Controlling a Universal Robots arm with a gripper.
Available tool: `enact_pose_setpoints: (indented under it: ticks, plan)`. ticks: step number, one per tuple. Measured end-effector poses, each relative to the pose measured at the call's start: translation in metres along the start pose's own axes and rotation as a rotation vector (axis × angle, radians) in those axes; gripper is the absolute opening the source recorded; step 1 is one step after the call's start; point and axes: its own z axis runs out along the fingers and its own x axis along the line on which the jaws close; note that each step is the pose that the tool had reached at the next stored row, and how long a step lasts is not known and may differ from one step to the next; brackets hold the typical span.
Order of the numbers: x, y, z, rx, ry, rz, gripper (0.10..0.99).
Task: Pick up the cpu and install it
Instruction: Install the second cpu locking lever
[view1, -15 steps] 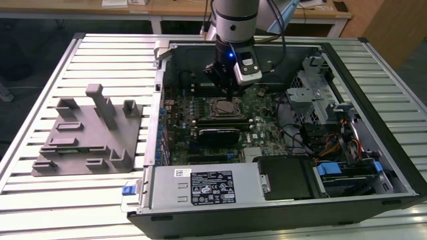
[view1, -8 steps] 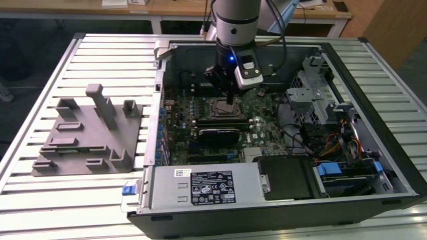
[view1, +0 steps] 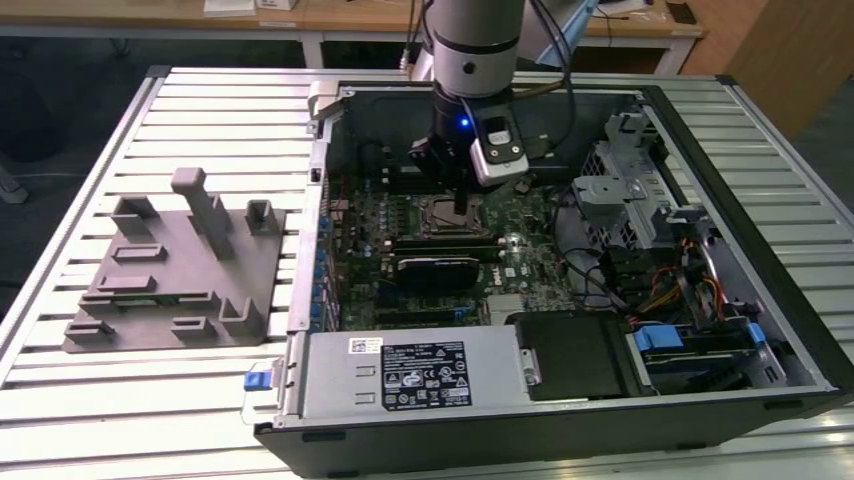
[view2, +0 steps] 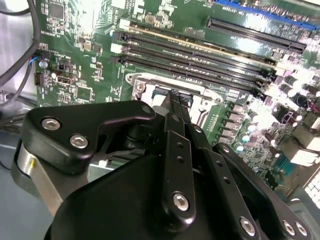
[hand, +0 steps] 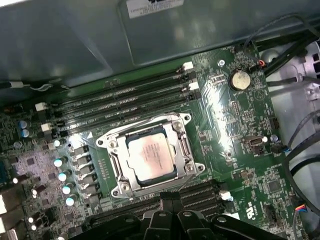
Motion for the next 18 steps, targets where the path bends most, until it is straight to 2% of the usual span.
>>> enact_pose_setpoints:
  ticks: [13, 18]
  plan:
    - [-0.0030, -0.0100, 0.0008, 0.000, 0.0000, -0.002, 0.106]
    - [0.0003, -0.0137, 0.0030, -0.002, 0.0001, -0.024, 0.106]
